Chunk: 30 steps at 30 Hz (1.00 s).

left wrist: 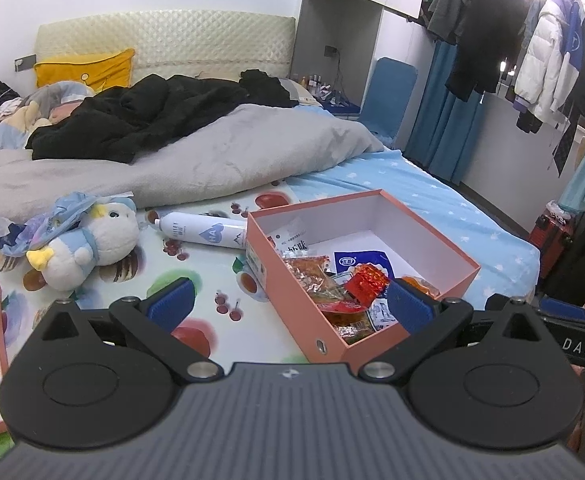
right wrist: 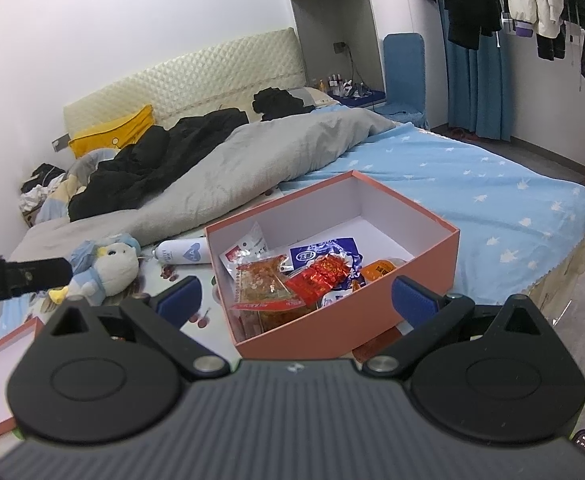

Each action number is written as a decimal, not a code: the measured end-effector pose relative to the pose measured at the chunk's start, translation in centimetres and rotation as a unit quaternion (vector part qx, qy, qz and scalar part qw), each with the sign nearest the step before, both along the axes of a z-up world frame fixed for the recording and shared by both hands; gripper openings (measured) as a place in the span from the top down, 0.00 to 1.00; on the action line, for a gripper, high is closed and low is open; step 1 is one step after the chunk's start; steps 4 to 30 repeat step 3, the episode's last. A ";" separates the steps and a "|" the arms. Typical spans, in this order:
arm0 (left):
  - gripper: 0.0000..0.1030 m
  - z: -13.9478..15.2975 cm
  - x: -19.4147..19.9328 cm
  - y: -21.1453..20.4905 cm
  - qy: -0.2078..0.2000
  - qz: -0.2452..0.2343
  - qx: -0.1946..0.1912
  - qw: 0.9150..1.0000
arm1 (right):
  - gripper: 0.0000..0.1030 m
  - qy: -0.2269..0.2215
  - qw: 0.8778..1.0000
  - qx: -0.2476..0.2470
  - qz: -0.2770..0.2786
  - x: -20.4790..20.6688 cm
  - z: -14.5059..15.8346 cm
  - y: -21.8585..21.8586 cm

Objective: Organize snacks

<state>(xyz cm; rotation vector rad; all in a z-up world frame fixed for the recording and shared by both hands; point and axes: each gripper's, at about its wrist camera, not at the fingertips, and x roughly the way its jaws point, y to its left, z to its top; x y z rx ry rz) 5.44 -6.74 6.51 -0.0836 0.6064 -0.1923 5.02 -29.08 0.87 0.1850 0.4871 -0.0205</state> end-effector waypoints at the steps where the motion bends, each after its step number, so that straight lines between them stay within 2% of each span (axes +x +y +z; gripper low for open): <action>1: 0.00 0.1 0.0 0.0 0.000 0.000 0.000 1.000 | 0.00 -0.001 1.000 0.000 0.000 0.0 0.0 0.0; 30: 0.00 0.0 0.0 0.0 0.000 0.000 0.000 1.000 | 0.00 -0.001 1.000 0.000 0.001 -0.1 0.0 0.0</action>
